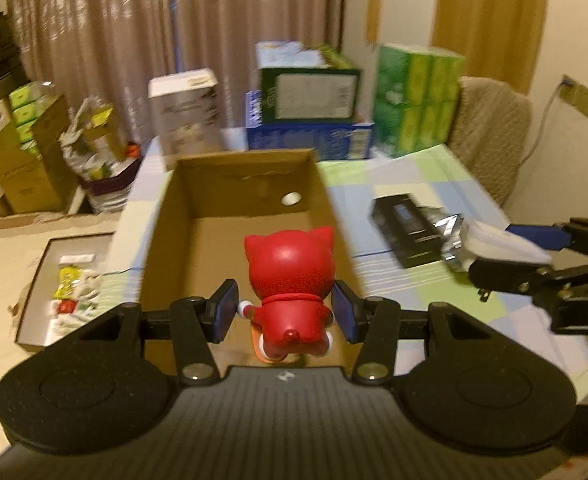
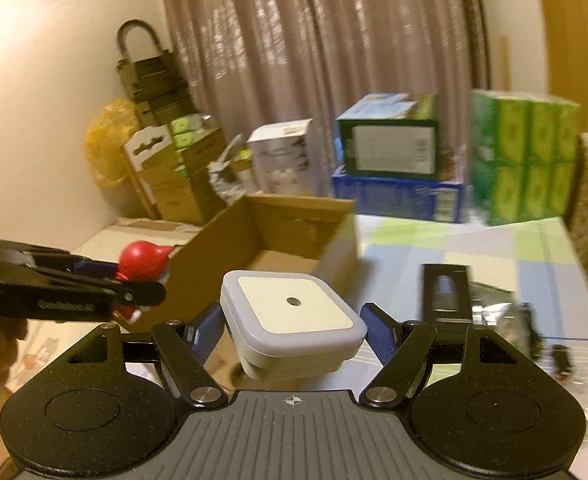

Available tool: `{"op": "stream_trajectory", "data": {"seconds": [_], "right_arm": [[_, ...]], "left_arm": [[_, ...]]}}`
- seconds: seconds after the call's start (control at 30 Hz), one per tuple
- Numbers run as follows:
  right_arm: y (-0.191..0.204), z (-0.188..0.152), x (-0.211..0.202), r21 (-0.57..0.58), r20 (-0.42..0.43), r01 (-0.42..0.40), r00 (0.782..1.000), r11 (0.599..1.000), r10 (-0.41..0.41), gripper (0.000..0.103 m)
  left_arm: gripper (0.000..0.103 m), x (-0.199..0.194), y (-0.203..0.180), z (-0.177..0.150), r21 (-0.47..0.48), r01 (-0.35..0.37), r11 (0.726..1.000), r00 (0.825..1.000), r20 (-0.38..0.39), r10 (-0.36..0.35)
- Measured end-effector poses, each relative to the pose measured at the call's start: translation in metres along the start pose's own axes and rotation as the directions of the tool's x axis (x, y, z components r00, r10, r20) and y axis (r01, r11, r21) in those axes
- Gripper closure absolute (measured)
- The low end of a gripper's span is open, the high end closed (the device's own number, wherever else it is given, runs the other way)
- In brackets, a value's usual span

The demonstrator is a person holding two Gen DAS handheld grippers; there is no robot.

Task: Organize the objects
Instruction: 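Lift and carry the red figure and white box over the cardboard box, then open the left gripper to drop the red figure while the right releases the white box inside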

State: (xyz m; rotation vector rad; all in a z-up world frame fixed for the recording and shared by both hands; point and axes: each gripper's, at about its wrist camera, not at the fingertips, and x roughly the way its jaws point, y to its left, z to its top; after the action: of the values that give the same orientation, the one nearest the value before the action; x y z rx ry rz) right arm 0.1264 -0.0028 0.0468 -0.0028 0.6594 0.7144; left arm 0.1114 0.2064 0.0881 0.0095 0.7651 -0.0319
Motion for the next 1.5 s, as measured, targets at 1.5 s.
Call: {"op": "stream_trajectory", "data": {"seconds": [1.5], "right_arm": [[0.018,0.018,0.105,0.06,-0.071,-0.061,0.995,0.996,0.066,0.032]], "left_arm": [[0.034,0.089,0.068,-0.015,-0.039,-0.052,0.998,0.993,-0.111,0.047]]}}
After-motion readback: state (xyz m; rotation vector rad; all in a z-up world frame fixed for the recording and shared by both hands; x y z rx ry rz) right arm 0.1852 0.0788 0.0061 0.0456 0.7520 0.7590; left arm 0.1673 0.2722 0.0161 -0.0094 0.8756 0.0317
